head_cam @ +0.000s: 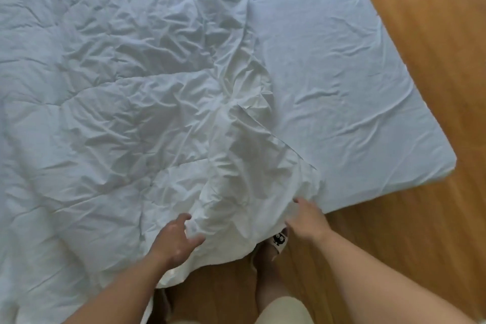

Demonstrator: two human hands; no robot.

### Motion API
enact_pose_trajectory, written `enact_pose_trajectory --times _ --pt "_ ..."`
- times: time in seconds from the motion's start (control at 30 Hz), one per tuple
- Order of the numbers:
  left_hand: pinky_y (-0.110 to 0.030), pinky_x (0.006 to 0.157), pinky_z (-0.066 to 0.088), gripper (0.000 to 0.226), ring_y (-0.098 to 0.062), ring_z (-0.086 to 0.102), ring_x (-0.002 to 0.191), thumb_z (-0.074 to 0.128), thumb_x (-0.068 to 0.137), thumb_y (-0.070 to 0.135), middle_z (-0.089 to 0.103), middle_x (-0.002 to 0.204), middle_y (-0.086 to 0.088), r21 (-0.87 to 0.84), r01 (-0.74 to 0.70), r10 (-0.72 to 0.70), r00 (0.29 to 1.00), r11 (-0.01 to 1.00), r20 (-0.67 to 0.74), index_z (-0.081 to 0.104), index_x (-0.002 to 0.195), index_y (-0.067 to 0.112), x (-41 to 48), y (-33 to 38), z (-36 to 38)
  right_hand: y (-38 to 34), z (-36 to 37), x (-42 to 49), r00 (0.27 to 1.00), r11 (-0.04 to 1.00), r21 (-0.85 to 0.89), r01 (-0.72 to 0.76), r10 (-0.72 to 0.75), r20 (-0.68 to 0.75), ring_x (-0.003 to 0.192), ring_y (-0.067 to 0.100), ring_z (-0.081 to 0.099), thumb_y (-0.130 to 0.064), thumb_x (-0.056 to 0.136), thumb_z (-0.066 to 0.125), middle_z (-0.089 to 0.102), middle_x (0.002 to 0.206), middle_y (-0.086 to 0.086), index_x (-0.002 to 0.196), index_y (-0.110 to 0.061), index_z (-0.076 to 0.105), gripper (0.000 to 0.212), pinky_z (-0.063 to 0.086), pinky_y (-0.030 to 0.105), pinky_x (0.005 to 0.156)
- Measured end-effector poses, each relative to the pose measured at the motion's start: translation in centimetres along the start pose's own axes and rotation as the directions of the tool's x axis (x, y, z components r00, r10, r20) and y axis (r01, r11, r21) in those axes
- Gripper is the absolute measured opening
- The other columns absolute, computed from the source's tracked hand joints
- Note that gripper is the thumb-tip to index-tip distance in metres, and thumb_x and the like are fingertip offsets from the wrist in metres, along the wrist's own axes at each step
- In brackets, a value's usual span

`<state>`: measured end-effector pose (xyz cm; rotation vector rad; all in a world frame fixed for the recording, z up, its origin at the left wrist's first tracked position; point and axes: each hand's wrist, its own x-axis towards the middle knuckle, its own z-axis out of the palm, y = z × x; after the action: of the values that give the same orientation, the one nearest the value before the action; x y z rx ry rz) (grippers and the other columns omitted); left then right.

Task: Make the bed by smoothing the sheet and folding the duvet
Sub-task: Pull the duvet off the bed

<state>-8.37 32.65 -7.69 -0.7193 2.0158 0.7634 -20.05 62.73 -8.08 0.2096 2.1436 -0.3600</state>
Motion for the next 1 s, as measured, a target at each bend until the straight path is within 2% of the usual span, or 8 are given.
enact_pose_trajectory --times 0.07,0.17,0.27,0.33,0.47,0.63,0.87,1.0 --pt "-0.033 0.101 0.044 0.083 -0.024 0.050 0.127 0.074 0.077 0.056 0.050 0.138 -0.004 -0.075 -0.038 0.029 0.993 0.996 -0.116 0.038 0.145 0.024 3.3 4.9 1.3 -1.6 -2.6 4.0 0.989 0.987 0.076 0.143 -0.138 -0.059 0.134 0.021 0.045 -0.046 0.081 0.072 0.040 0.149 0.001 0.151 -0.024 0.033 0.084 0.042 0.036 0.109" --pt "-0.030 0.083 0.043 0.052 -0.028 0.058 0.111 0.067 0.086 0.046 0.062 0.120 -0.005 -0.208 -0.068 0.007 0.960 0.976 -0.281 0.053 0.130 0.021 6.8 10.7 3.6 -5.9 -4.8 8.2 0.936 0.892 0.292 0.344 -0.352 -0.024 0.128 0.011 0.050 -0.065 0.061 0.082 0.046 0.144 -0.010 0.151 -0.036 0.032 0.107 0.046 0.036 0.108" --pt "-0.030 0.076 0.045 0.027 -0.025 0.064 0.097 0.055 0.096 0.037 0.070 0.110 -0.002 -0.323 -0.075 -0.048 0.932 0.943 -0.358 0.060 0.121 0.028 7.2 14.2 6.8 -10.1 -3.5 9.3 0.889 0.807 0.447 0.385 -0.454 0.054 0.119 0.008 0.056 -0.062 0.055 0.087 0.055 0.132 -0.017 0.145 -0.037 0.035 0.107 0.049 0.031 0.101" --pt "-0.031 0.073 0.048 0.020 -0.023 0.065 0.090 0.056 0.096 0.035 0.072 0.100 0.001 -0.408 -0.071 -0.095 0.923 0.910 -0.372 0.063 0.114 0.028 6.7 15.7 9.2 -11.4 -1.5 9.7 0.903 0.828 0.399 0.394 -0.430 -0.001 0.116 0.014 0.057 -0.052 0.060 0.086 0.057 0.128 -0.010 0.148 -0.033 0.028 0.106 0.049 0.033 0.099" --pt "-0.026 0.067 0.043 0.016 -0.017 0.061 0.082 0.060 0.093 0.033 0.070 0.091 0.007 -0.486 -0.100 -0.157 0.874 0.869 -0.460 0.068 0.106 0.030 5.7 17.1 11.2 -9.6 -1.6 10.6 0.902 0.874 0.224 0.432 -0.423 -0.090 0.098 0.026 0.063 -0.024 0.084 0.066 0.064 0.104 0.000 0.144 -0.027 0.037 0.067 0.045 0.029 0.078" --pt "-0.022 0.073 0.045 0.021 -0.011 0.063 0.091 0.064 0.090 0.032 0.072 0.101 0.012 -0.436 -0.214 -0.037 0.866 0.874 -0.499 0.073 0.108 0.034 4.1 20.1 11.9 -4.3 -6.5 9.8 0.853 0.828 0.209 0.521 -0.493 -0.174 0.080 0.017 0.055 -0.015 0.088 0.061 0.058 0.080 -0.010 0.096 -0.019 0.055 0.011 0.035 0.021 0.063" --pt "-0.021 0.073 0.043 0.017 -0.007 0.060 0.085 0.067 0.083 0.037 0.068 0.091 0.013 -0.343 -0.366 0.074 0.769 0.865 -0.635 0.076 0.097 0.035 1.0 29.0 12.2 1.4 -15.9 6.5 0.858 0.829 0.256 0.497 -0.423 -0.293 0.085 0.019 0.061 -0.021 0.088 0.065 0.067 0.087 -0.006 0.098 -0.019 0.062 0.010 0.045 0.032 0.074" --pt "-0.031 0.078 0.049 0.021 -0.013 0.060 0.089 0.067 0.082 0.040 0.067 0.092 0.010 -0.338 -0.431 0.068 0.694 0.837 -0.717 0.076 0.100 0.033 -1.7 33.4 11.8 2.4 -21.2 4.0 0.822 0.803 0.224 0.552 -0.478 -0.310 0.082 0.017 0.060 -0.018 0.086 0.061 0.065 0.084 -0.006 0.094 -0.019 0.061 0.007 0.042 0.031 0.064"
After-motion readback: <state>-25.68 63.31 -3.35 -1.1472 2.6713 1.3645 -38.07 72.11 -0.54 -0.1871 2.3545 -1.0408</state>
